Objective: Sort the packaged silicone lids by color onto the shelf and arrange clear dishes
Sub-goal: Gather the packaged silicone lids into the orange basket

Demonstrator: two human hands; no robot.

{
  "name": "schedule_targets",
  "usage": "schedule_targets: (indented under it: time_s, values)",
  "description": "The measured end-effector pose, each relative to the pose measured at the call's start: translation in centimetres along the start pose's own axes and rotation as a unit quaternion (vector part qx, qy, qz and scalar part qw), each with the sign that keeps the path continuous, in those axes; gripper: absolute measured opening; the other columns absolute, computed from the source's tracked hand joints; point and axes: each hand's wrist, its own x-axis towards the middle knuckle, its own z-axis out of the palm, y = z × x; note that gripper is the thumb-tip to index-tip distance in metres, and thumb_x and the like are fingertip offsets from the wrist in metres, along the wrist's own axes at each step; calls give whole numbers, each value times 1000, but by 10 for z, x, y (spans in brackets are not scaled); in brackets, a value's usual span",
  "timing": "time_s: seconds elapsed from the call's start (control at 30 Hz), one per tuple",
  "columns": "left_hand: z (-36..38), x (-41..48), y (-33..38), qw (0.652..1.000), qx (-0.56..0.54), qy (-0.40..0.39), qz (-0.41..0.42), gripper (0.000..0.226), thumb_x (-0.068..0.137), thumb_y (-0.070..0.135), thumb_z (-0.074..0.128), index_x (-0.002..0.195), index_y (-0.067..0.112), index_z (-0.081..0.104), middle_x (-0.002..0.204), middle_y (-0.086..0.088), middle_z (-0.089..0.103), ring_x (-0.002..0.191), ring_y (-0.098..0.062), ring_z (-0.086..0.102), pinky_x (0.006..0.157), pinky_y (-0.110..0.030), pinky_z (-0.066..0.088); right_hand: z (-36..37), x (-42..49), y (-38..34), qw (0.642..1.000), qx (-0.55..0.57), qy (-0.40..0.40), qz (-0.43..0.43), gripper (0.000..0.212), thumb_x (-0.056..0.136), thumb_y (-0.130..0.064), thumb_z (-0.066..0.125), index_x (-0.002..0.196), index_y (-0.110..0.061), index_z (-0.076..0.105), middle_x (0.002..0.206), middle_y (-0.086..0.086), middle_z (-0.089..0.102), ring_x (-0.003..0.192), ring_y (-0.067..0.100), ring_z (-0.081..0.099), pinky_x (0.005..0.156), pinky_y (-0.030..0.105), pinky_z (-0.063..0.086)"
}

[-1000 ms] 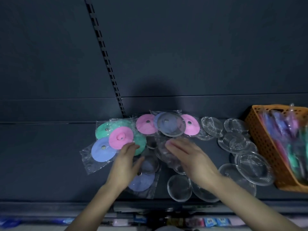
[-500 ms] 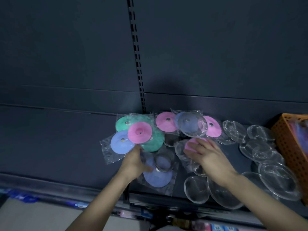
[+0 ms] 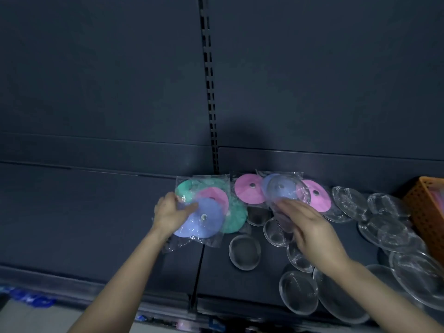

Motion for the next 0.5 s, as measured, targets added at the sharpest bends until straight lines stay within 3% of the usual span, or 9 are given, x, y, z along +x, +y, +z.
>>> schedule_targets:
  time_s: [0.07,0.13,0.23,0.27,0.33,0.37,0.43,0.5]
  values:
    - [-3,3,-7,995,64,-62,-40,82,45,64,75,107,19,48,112,-3,49,108,-26,48,84,-36,45,3,12,-8,1000,12,13,-9,69,65,18,52,124,-16,54,123,7,61,114,20,53,97,24,40]
    - [-4,3,-15,988,122,-82,-39,99,40,66,78,122,22,43,119,0,47,117,-27,45,96,-41,43,9,25,-16,999,26,21,-11,61,71,15,50,125,-13,58,126,7,59,115,22,55,94,27,45]
    - [-11,9,-21,988,110,-101,-25,77,36,62,81,99,23,57,96,8,64,94,-19,62,85,-37,51,20,49,-25,999,16,6,-28,65,66,19,57,123,-12,60,126,8,60,112,19,55,87,28,51]
    - [-14,9,-22,991,56,-118,-28,61,41,52,86,87,20,63,83,7,67,81,-17,64,76,-32,53,23,57,-28,999,6,-6,-35,59,71,11,56,124,-14,59,128,5,59,113,13,51,88,25,47]
    - [-18,6,-22,985,-73,-154,-37,34,55,25,91,68,10,63,64,0,63,60,-16,57,55,-22,46,28,72,-31,998,8,-67,4,47,88,-24,35,132,-24,51,138,-9,49,119,-2,40,97,17,34]
    - [-19,3,-21,979,-118,-160,-34,28,61,15,88,65,7,61,59,-2,60,55,-16,53,48,-19,42,34,76,-27,994,-3,-106,25,51,88,-33,26,135,-27,48,141,-13,43,122,-1,38,97,16,32]
    - [-24,-1,-19,970,-179,-163,-25,20,71,4,80,65,6,60,54,-2,59,47,-13,51,41,-15,39,47,79,-18,984,-60,-162,52,47,92,-24,33,138,-25,43,146,-8,39,129,14,41,98,24,36]
    - [-28,-1,-20,965,-201,-168,-11,15,77,2,74,69,7,62,57,-1,62,49,-11,54,43,-15,42,53,78,-14,971,-63,-209,99,47,95,-30,30,142,-25,37,148,-4,36,133,21,39,102,29,35]
